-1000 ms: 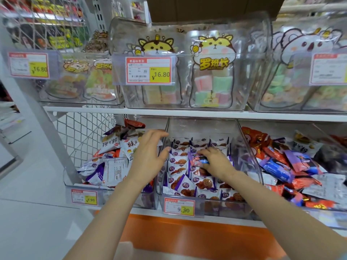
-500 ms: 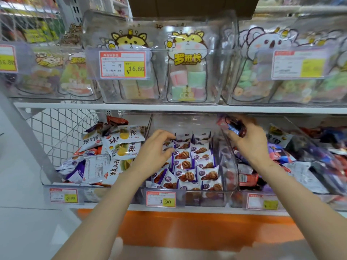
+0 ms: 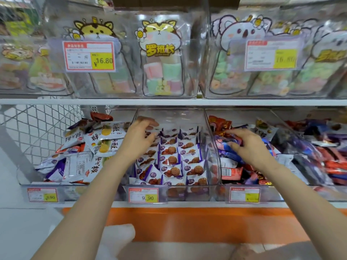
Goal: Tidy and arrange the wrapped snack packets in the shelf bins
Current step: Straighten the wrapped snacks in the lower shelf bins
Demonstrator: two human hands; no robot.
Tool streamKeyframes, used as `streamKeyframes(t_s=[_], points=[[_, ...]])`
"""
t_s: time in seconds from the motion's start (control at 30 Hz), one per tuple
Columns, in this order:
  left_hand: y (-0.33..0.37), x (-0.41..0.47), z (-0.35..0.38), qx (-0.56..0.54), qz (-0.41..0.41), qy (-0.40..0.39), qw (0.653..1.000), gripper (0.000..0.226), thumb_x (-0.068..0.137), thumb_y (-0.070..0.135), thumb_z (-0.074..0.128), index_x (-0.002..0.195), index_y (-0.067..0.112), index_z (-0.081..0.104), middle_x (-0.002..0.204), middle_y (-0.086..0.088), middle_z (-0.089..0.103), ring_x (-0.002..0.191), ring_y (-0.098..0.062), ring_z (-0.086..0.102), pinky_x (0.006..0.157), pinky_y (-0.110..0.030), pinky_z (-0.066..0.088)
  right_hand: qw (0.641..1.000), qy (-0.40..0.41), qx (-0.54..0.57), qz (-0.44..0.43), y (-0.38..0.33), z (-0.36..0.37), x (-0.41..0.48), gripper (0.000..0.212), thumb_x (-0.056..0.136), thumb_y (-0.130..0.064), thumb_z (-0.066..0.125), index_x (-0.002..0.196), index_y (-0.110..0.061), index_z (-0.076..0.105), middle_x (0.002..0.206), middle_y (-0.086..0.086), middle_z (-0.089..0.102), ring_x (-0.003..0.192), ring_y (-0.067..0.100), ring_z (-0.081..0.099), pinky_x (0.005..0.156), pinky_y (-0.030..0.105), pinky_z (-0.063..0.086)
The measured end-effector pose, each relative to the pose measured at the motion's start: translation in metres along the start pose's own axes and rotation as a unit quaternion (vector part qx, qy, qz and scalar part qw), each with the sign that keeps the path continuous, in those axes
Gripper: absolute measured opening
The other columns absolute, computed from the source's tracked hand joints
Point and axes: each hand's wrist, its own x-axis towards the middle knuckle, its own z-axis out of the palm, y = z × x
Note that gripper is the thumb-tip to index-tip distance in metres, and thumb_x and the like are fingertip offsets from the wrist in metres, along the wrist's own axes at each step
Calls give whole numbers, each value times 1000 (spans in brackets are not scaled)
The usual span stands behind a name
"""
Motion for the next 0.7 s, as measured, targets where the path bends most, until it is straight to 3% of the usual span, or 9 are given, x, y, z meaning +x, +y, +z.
streamKeyframes(t_s=[0.13,0.23,0.33,0.4,0.5,0.6,0.7], points=[[-3,-9,-6,0,10,1,1000,27,89,12,59,116,13,59,117,-2,51,101,-9,52,96,-25,42,998,7,11,-62,-20,5,-1,36,89,-10,61,124,-17,60,123,11,57,116,27,50,91,27,37],[-5,-18,-13,-4,24,-2,1000,27,88,11,61,114,14,60,113,3,51,100,-6,53,94,-21,40,992,29,19,-120,-45,11,-3,32,88,-6,60,119,-13,63,114,11,61,106,26,54,85,24,35],[-6,-30,-20,24,38,-61,997,28,85,16,65,113,19,61,109,12,53,95,-1,53,90,-20,42,979,18,14,-202,-79,22,-7,29,88,-8,62,116,-14,66,111,6,64,107,23,55,91,26,35],[-8,-39,-22,81,38,-161,983,27,85,20,67,111,23,61,104,17,55,92,1,54,86,-23,44,969,-51,11,-241,-101,33,-10,28,91,-17,60,118,-20,64,113,-1,63,108,16,53,94,27,38],[-10,-46,-17,224,44,-314,922,31,86,26,65,117,28,60,119,12,59,107,-10,55,86,-23,40,941,-227,-29,-250,-121,53,-12,28,93,-25,58,120,-22,62,116,-4,61,108,12,52,91,27,42],[-13,-41,-9,316,45,-365,875,29,89,28,60,118,29,60,119,6,62,110,-17,56,84,-26,38,910,-344,-95,-212,-123,71,-10,39,91,-24,59,130,-21,55,129,2,55,117,19,51,92,31,42],[-16,-33,1,335,41,-406,849,28,90,30,58,117,28,61,117,4,63,109,-18,56,80,-26,35,897,-382,-131,-182,-117,83,-7,46,90,-24,60,135,-23,48,131,7,53,116,25,51,90,33,42]])
